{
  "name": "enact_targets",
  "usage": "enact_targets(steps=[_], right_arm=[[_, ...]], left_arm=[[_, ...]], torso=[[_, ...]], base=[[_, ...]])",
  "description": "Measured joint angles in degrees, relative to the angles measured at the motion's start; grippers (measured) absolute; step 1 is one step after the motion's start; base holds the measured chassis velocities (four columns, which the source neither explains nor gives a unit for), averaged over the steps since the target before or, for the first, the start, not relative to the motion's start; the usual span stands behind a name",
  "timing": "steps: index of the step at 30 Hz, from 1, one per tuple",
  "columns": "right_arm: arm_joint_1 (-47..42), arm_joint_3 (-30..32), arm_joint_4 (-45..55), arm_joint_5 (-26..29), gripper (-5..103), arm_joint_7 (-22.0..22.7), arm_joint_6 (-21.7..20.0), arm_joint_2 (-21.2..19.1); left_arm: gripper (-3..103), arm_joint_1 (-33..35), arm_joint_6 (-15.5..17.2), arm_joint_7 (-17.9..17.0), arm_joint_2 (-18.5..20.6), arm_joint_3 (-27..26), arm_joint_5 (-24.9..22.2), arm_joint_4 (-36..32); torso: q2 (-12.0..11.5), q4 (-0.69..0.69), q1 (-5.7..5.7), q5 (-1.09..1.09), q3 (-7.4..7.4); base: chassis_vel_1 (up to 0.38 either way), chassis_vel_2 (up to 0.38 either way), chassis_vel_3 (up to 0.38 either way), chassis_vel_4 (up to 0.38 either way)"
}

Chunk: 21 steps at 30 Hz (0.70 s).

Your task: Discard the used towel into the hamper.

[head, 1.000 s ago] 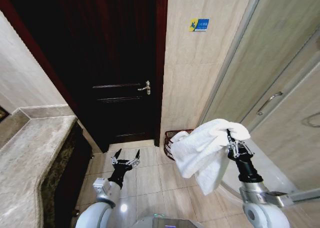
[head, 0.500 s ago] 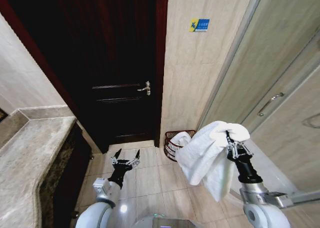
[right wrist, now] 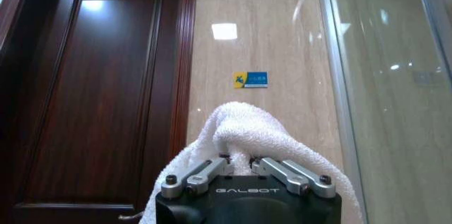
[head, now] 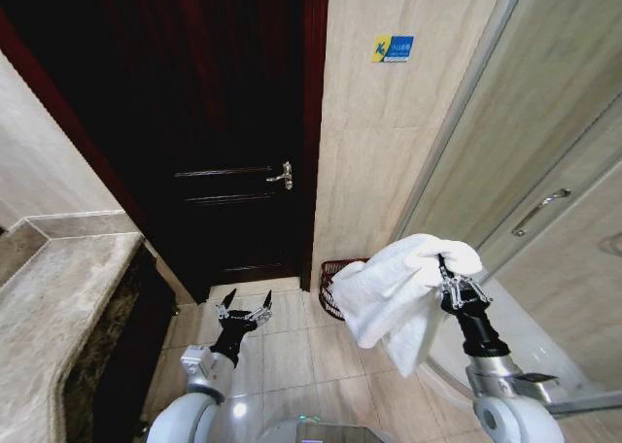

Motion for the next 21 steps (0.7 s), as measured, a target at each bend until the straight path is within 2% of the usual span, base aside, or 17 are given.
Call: enact_targets(steps=[21], right_arm=[[0.06,0.03,-0.44,0.17,8,-0.32,0.08,0.11]], left_arm=[[100,0.0,0.0,0.0,0.01,0.0,0.0,0.0]], torso=[[-0.03,0.0,-0.01,0.0,-0.01]], base=[[-0.055,0.061,0.055,-0.054]])
